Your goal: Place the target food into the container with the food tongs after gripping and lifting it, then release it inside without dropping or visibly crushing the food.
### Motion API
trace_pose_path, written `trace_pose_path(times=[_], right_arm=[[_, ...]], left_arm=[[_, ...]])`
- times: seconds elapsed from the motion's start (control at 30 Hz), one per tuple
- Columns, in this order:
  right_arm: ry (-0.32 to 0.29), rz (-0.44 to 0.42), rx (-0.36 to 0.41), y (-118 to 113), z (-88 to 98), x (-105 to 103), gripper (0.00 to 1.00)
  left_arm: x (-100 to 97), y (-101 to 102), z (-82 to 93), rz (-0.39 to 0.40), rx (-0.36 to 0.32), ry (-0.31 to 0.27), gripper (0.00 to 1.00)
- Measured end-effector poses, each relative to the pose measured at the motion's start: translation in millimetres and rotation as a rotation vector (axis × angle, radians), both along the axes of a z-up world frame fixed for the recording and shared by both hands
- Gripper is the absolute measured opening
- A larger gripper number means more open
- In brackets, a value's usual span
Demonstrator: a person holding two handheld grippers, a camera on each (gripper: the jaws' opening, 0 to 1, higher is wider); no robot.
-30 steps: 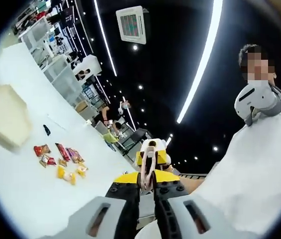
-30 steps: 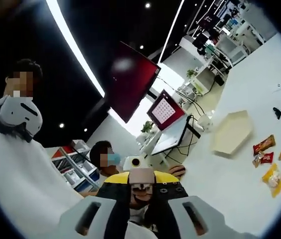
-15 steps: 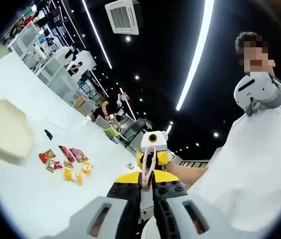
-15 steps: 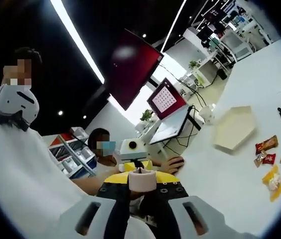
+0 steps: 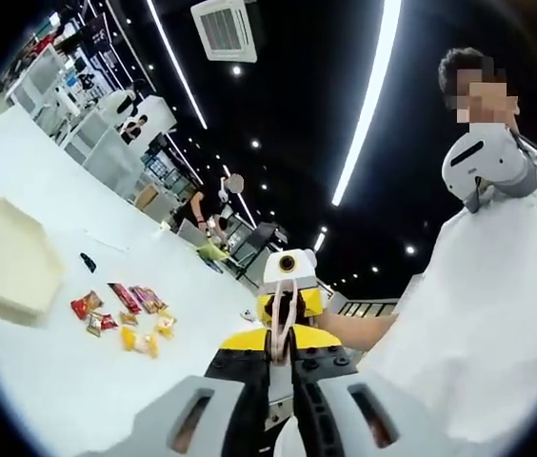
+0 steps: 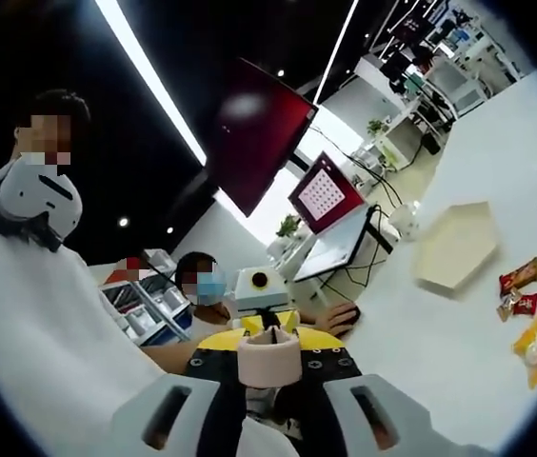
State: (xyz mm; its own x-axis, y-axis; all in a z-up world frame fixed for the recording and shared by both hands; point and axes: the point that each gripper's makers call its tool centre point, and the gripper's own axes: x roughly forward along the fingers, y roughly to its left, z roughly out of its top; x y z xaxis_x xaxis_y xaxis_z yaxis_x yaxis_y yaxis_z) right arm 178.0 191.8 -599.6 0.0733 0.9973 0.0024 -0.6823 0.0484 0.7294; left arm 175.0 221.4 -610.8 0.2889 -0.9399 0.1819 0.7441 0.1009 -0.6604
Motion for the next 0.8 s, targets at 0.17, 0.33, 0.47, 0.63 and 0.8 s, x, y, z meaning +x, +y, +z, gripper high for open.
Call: trace_pose_path(times=[0.17,0.33,0.47,0.63,0.8], right_arm=[[0.007,-0.003,0.006,-0.5,1.0,1.7,0.17],[0.006,0.011,-0.012,1.2,-2.3,-1.8,0.18],[0.011,0.019,-0.008,3.8,-3.2,-5.0,0.18],[0.024,0.004,0.004,4.5,-0.6,-3.3,0.18],[0.035,-0.04,0.029,3.2,1.3,2.3,0.18]], left_arm=[[0.9,-2.3,0.5,0.006,-0.004,0.002,0.03],[-1.3,-8.7,0.3,0.006,0.013,-0.01,0.03],[-2.3,-12.4,-0.4,-0.002,0.02,-0.015,0.03],[-2.9,-15.4,0.0,0.01,0.016,-0.019,0.03],[-1.3,-15.0,0.8,0.033,0.0,-0.007,0.03]])
